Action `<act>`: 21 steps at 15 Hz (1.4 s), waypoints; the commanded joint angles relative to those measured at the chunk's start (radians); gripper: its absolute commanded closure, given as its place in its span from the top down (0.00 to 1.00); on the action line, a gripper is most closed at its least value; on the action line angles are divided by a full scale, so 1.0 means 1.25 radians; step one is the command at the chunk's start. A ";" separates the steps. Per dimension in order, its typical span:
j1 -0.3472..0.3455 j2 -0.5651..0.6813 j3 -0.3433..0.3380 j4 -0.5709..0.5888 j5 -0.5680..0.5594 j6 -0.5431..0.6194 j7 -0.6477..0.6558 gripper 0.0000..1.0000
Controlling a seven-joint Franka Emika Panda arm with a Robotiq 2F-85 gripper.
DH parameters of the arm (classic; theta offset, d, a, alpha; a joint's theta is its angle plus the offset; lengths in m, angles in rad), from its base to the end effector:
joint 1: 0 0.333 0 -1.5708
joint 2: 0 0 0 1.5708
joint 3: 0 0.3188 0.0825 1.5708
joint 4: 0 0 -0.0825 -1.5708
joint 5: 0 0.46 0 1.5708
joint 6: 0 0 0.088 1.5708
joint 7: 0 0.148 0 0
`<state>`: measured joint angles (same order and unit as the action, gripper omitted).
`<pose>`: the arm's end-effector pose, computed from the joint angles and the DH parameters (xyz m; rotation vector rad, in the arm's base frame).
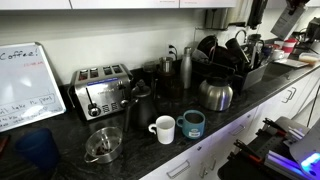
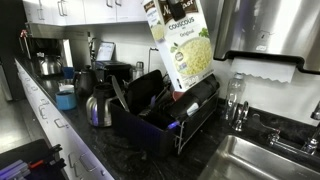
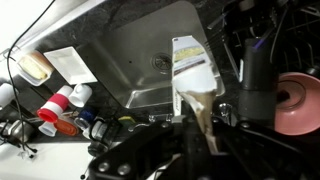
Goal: Move the white box to the right
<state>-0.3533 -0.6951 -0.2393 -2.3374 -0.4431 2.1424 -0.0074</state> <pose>0.3720 -0.3062 0.5851 2.6355 -0.5633 0.5440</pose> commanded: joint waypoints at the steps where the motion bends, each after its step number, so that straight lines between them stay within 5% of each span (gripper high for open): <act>1: -0.026 0.037 -0.024 0.004 -0.010 0.008 0.000 0.01; 11: -0.056 0.061 -0.151 -0.082 0.022 0.015 -0.091 0.01; 21: -0.007 0.029 -0.135 -0.191 0.094 0.067 -0.177 0.01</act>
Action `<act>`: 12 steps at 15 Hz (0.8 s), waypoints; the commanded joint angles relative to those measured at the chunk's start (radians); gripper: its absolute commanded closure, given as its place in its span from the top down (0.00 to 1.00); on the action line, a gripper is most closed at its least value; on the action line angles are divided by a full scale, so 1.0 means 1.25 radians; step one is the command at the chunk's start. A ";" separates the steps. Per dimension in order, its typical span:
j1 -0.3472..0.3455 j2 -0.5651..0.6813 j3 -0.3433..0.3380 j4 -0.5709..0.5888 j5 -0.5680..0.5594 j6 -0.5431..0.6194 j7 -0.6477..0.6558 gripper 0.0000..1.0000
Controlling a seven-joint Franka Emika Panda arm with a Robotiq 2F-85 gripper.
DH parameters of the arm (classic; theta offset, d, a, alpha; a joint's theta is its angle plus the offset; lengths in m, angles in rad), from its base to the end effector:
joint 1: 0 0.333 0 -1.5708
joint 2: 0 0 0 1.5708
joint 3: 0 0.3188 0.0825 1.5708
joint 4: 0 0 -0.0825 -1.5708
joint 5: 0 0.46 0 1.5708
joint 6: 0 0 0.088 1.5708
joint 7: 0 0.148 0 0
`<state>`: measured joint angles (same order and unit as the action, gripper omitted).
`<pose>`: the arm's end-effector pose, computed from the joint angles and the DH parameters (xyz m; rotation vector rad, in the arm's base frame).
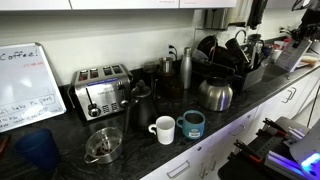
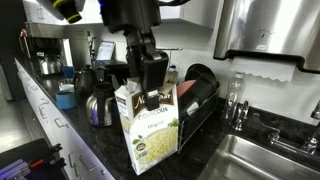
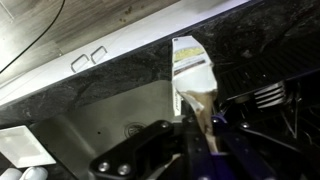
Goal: Move the white box to the right
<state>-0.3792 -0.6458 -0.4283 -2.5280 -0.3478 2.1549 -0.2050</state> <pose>0.3152 -0.3502 0.4296 2.9082 -0.5826 0.2828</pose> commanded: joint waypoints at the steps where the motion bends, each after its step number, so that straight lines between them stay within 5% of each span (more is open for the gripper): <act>1: 0.022 -0.002 0.034 -0.059 0.013 0.085 -0.004 0.01; 7: -0.012 0.063 0.114 -0.115 -0.084 0.205 0.107 0.01; 12: -0.039 0.087 0.110 -0.122 -0.078 0.232 0.153 0.01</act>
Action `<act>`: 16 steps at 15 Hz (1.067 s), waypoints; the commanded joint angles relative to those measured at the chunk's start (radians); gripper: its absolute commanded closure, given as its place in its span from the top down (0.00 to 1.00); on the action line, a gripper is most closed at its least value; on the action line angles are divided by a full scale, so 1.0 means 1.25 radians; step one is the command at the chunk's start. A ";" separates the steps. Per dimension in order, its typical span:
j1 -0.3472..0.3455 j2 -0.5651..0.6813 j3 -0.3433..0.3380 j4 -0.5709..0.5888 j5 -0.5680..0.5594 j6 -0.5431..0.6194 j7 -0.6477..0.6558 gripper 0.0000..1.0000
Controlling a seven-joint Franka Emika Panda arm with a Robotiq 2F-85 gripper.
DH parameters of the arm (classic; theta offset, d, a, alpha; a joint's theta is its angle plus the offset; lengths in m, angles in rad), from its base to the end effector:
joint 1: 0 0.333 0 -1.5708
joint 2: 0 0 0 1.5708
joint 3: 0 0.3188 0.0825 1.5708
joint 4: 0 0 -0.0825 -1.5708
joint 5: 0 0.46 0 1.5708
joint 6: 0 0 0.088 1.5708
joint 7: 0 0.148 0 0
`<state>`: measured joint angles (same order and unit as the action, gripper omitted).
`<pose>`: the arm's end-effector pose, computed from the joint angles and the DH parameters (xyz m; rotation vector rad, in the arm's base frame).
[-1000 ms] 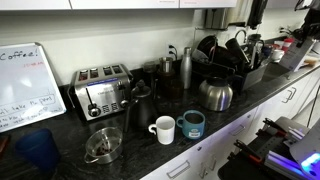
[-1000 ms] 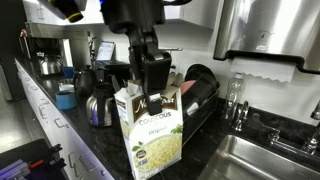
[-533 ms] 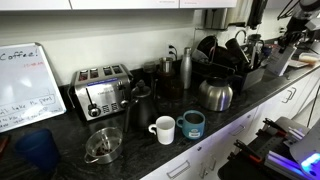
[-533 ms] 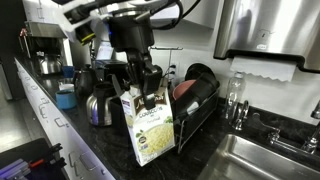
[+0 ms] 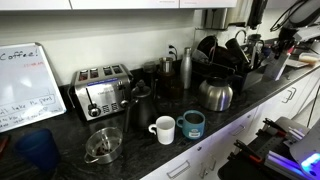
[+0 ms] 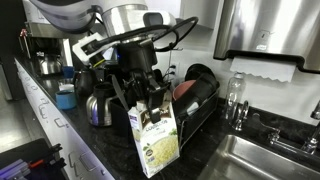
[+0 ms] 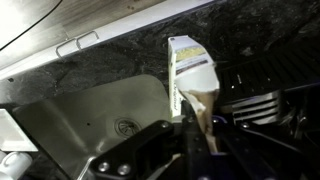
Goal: Move the white box to the right
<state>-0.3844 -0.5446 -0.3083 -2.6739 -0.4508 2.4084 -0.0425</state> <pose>0.3612 -0.2962 0.3471 2.8200 -0.4739 0.2806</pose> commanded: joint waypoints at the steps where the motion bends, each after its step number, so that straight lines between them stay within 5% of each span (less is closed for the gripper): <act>1: -0.047 -0.003 0.007 -0.008 0.007 0.021 0.028 0.01; 6: -0.092 -0.001 -0.018 -0.009 0.022 0.016 0.033 0.01; 16: -0.083 0.013 -0.032 -0.006 0.066 0.012 0.012 0.01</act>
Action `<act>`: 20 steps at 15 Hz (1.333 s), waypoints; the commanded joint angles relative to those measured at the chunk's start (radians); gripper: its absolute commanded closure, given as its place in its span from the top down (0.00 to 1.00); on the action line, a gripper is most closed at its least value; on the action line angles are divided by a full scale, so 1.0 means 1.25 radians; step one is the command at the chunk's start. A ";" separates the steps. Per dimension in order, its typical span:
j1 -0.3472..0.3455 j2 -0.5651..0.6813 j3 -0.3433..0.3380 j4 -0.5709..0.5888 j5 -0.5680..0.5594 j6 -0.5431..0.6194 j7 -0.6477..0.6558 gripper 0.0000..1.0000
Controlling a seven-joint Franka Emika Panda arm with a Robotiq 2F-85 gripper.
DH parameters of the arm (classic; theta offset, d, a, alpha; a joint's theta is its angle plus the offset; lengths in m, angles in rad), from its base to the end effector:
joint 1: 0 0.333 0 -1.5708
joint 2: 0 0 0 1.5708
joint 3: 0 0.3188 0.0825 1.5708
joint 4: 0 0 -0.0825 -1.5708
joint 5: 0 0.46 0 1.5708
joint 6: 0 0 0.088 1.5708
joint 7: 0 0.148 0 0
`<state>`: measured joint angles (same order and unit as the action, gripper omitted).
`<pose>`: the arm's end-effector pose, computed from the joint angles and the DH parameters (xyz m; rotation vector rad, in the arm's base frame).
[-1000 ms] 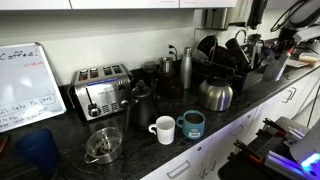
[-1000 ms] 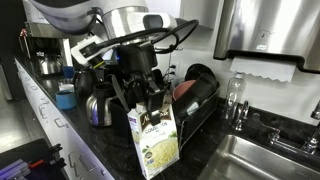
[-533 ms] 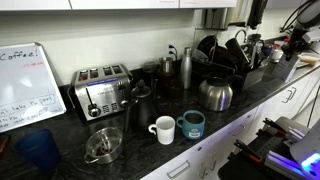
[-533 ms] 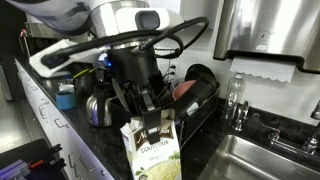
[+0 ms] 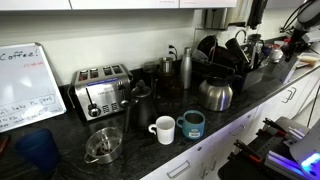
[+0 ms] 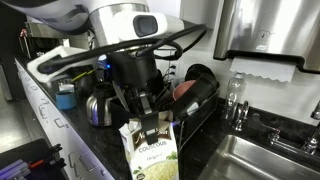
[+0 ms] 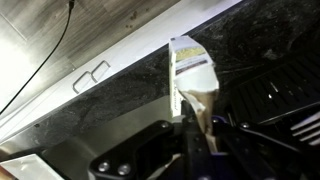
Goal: Move the white box to the right
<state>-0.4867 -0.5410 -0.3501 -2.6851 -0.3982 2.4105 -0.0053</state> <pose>0.3164 -0.3388 0.3362 2.8083 -0.7811 0.2772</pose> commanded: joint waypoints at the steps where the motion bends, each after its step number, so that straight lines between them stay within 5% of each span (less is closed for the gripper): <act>1: 0.001 0.017 -0.001 0.006 0.032 0.006 -0.021 0.01; 20: 0.016 0.054 -0.020 0.013 0.111 0.001 -0.075 0.01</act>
<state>-0.4808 -0.4909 -0.3605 -2.6860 -0.2919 2.4102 -0.0592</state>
